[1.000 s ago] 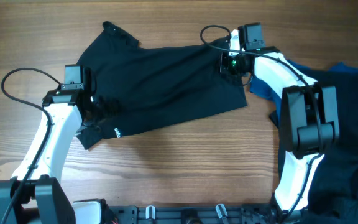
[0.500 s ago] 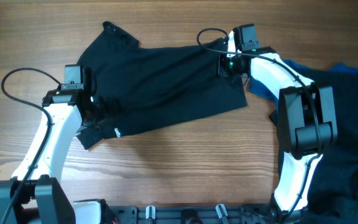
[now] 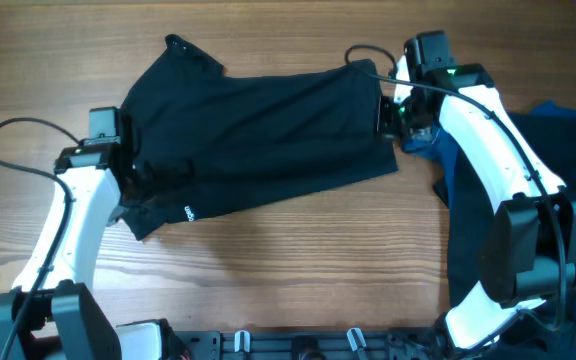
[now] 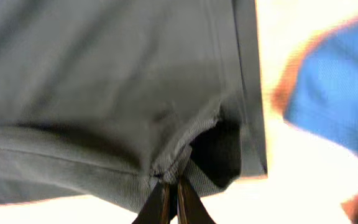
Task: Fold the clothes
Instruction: 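Pull the upper right corner rightward with the right gripper to straighten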
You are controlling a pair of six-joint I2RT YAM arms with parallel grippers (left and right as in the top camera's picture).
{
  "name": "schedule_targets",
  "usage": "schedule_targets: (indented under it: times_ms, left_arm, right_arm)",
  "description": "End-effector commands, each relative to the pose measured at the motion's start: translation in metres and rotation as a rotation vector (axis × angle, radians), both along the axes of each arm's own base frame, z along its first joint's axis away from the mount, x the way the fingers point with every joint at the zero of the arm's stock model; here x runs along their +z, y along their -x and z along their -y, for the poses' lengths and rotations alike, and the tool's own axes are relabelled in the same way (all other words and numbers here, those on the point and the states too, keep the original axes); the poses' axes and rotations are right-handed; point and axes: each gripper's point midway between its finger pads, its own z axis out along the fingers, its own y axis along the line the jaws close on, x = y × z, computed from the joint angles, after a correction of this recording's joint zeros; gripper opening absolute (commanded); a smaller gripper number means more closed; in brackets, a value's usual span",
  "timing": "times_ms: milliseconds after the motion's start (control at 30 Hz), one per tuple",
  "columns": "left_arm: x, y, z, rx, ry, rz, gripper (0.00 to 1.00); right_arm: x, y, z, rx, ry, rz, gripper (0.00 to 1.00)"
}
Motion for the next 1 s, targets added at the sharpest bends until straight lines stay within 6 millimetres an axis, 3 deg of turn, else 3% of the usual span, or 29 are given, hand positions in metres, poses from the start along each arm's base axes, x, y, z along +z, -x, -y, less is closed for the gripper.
schedule_targets:
  times_ms: [0,100,333,433,533,667,833,967]
  left_arm:
    - [0.002,-0.005,-0.015,0.044,-0.014,0.015,0.88]
    - [0.001,-0.009,-0.016,0.045,-0.013,0.027,0.88]
    - [-0.012,-0.016,-0.017,0.038,-0.016,0.035,0.88]
    - [-0.02,-0.015,-0.016,0.037,-0.009,0.016,0.88]
    - [-0.024,-0.015,-0.016,0.035,-0.008,0.006,0.87]
    - [-0.026,-0.015,-0.016,0.034,-0.008,0.002,0.87]
    - [-0.026,-0.016,-0.016,0.033,-0.009,0.004,0.87]
    - [-0.026,-0.016,-0.016,0.034,-0.009,0.005,0.88]
  right_arm:
    - [0.022,0.026,0.006,-0.021,0.013,-0.04,0.04]
    - [0.035,0.049,0.01,-0.022,0.022,-0.088,0.04]
    - [0.064,0.075,0.013,-0.02,0.013,-0.084,0.04]
    - [0.064,0.077,0.013,-0.02,0.014,-0.088,0.05]
    - [0.065,0.065,0.011,-0.022,0.006,-0.04,0.04]
    - [0.055,0.055,0.011,-0.073,0.009,-0.051,0.04]
    - [0.014,0.052,0.012,-0.079,0.033,-0.148,0.04]
    - [0.0,0.041,0.024,-0.116,0.105,-0.142,0.05]
